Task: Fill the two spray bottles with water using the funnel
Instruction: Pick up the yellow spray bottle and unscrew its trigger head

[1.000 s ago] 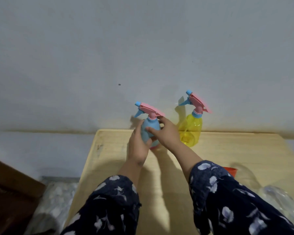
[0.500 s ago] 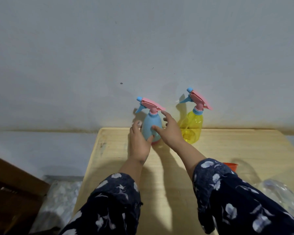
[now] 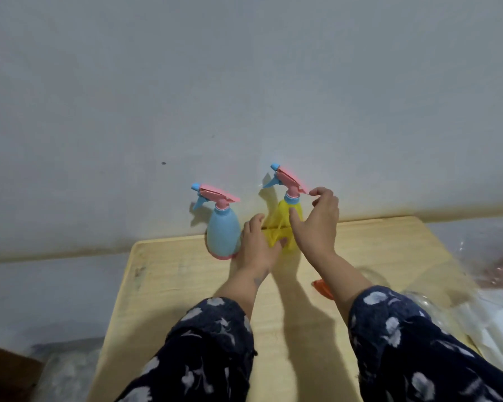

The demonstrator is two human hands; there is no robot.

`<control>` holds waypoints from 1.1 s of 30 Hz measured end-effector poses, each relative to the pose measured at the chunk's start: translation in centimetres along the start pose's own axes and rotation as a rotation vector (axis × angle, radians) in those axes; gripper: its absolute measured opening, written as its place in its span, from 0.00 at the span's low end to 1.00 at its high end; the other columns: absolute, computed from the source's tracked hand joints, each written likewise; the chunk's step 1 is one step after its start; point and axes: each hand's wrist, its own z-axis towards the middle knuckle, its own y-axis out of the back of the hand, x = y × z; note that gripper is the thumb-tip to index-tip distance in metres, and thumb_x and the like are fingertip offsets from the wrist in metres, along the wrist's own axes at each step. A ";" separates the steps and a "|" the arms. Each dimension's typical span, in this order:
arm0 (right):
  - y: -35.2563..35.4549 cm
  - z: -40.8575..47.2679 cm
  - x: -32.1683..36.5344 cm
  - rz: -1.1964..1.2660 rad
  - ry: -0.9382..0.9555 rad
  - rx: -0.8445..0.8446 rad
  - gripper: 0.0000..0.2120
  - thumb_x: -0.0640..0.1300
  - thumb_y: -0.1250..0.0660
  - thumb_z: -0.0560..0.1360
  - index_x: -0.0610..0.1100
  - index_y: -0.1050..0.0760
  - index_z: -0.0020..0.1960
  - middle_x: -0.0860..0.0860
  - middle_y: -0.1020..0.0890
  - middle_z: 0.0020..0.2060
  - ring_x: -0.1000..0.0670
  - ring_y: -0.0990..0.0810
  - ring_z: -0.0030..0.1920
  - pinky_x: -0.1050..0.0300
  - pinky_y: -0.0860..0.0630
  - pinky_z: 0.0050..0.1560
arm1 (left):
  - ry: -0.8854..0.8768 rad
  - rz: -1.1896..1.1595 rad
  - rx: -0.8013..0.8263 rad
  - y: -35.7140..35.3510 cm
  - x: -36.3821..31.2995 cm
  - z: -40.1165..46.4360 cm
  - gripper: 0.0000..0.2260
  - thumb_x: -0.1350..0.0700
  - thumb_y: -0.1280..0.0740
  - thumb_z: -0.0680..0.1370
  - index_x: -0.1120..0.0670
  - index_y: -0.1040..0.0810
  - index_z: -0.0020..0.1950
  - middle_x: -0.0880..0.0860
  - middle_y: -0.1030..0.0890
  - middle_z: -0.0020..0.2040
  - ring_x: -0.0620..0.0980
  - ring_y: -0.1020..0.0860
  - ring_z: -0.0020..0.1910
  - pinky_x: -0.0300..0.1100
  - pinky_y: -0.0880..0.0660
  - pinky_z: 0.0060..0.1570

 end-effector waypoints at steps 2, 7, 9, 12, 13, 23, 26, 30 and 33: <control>-0.4 1.1 -0.2 0.067 -0.012 0.041 0.26 0.43 0.29 0.71 0.46 0.37 0.64 0.48 0.31 0.58 0.46 0.29 0.57 0.54 0.30 0.54 | -0.020 0.005 0.015 -0.6 -0.4 0.8 0.32 0.49 0.28 0.74 0.48 0.37 0.74 0.51 0.33 0.69 0.51 0.33 0.68 0.50 0.31 0.65; -1.8 2.8 -0.9 0.281 -0.121 0.162 0.28 0.43 0.27 0.71 0.49 0.38 0.65 0.52 0.26 0.54 0.51 0.24 0.54 0.61 0.29 0.48 | -0.038 -0.018 0.061 -2.7 -0.1 2.8 0.34 0.49 0.27 0.72 0.44 0.39 0.74 0.49 0.31 0.69 0.52 0.30 0.68 0.53 0.29 0.65; -2.3 2.8 -1.3 0.305 -0.116 0.148 0.25 0.43 0.27 0.72 0.49 0.36 0.63 0.54 0.23 0.51 0.53 0.22 0.50 0.62 0.28 0.48 | -0.027 -0.014 0.063 -3.6 0.2 3.3 0.35 0.51 0.26 0.72 0.45 0.40 0.74 0.49 0.31 0.69 0.52 0.30 0.68 0.54 0.29 0.65; -2.7 2.8 -1.8 0.314 -0.112 0.108 0.21 0.46 0.25 0.71 0.50 0.34 0.56 0.56 0.21 0.47 0.55 0.22 0.48 0.62 0.26 0.48 | -0.039 0.032 0.047 -4.2 0.5 3.2 0.40 0.52 0.26 0.72 0.42 0.47 0.76 0.49 0.34 0.71 0.52 0.33 0.71 0.55 0.30 0.67; -2.7 2.8 -1.8 0.323 -0.115 0.100 0.20 0.47 0.25 0.70 0.50 0.34 0.54 0.55 0.21 0.46 0.55 0.21 0.47 0.62 0.26 0.47 | -0.065 0.057 0.030 -4.2 0.6 2.9 0.43 0.51 0.26 0.72 0.41 0.52 0.77 0.49 0.36 0.73 0.52 0.34 0.72 0.55 0.31 0.68; -1.2 2.5 1.4 0.653 -0.229 0.064 0.13 0.37 0.23 0.66 0.48 0.25 0.41 0.51 0.17 0.37 0.55 0.19 0.37 0.63 0.23 0.43 | -0.153 0.040 -0.049 -0.9 -1.4 -1.8 0.45 0.40 0.29 0.71 0.33 0.59 0.75 0.47 0.32 0.71 0.51 0.27 0.66 0.51 0.25 0.59; -0.1 1.2 2.1 0.701 -0.239 0.243 0.09 0.37 0.26 0.70 0.45 0.24 0.46 0.49 0.16 0.39 0.56 0.18 0.38 0.63 0.23 0.44 | -0.126 -0.109 0.007 0.9 -1.4 -4.0 0.44 0.34 0.30 0.67 0.25 0.58 0.72 0.42 0.33 0.74 0.45 0.31 0.70 0.50 0.27 0.63; 0.5 -1.7 3.6 0.545 -0.163 0.413 0.13 0.44 0.33 0.76 0.45 0.27 0.61 0.46 0.18 0.53 0.49 0.20 0.55 0.54 0.25 0.59 | -0.052 -0.185 0.023 3.1 -1.2 -7.2 0.42 0.32 0.30 0.64 0.20 0.56 0.67 0.40 0.31 0.71 0.45 0.29 0.68 0.54 0.25 0.61; 1.4 -4.4 5.6 0.491 -0.104 0.338 0.26 0.45 0.31 0.75 0.47 0.41 0.67 0.49 0.23 0.48 0.51 0.22 0.49 0.60 0.27 0.50 | -0.023 -0.147 0.004 4.9 -1.3 -9.7 0.45 0.31 0.30 0.63 0.22 0.57 0.70 0.42 0.30 0.71 0.48 0.28 0.67 0.54 0.24 0.58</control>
